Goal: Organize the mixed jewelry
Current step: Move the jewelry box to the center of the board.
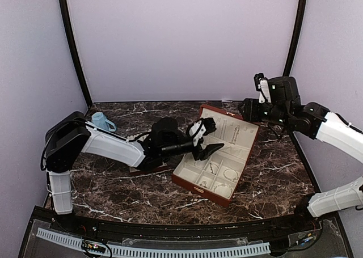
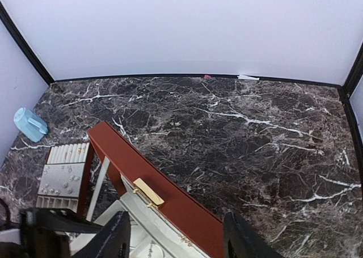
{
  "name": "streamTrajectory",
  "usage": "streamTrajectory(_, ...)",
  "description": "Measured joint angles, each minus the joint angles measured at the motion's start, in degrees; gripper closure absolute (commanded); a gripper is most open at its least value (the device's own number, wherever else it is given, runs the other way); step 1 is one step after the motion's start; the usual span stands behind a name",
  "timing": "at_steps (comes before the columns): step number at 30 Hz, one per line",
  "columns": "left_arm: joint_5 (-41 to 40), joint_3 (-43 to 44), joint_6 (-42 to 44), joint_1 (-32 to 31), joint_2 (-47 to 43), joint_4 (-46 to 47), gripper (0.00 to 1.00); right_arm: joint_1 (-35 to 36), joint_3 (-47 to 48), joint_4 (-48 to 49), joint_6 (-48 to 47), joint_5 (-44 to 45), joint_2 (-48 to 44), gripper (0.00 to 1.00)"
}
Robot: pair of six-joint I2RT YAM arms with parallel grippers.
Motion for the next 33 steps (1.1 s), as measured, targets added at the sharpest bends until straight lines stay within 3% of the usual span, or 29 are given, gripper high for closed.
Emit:
streamTrajectory(6,-2.5,-6.0,-6.9,1.1,-6.8,0.6,0.23,-2.5,-3.1,0.1,-1.0,-1.8,-1.8,0.3)
streamTrajectory(8,-3.1,-7.4,-10.0,2.1,-8.2,0.3,0.22,-2.8,-4.2,0.5,-1.7,-2.8,-2.5,0.21)
streamTrajectory(12,-4.2,-7.6,-16.5,4.0,-9.3,-2.4,0.2,-2.9,-7.1,1.4,-4.9,-5.1,-3.2,0.15)
streamTrajectory(21,-7.7,-6.3,-28.1,7.5,-9.3,-12.2,0.18,-3.0,-12.6,7.9,-10.9,-4.6,-3.1,0.12)
streamTrajectory(33,-11.5,-5.7,-30.3,7.6,-9.3,-16.3,0.18,-3.1,-12.1,7.1,-11.3,-2.3,-3.0,0.09)
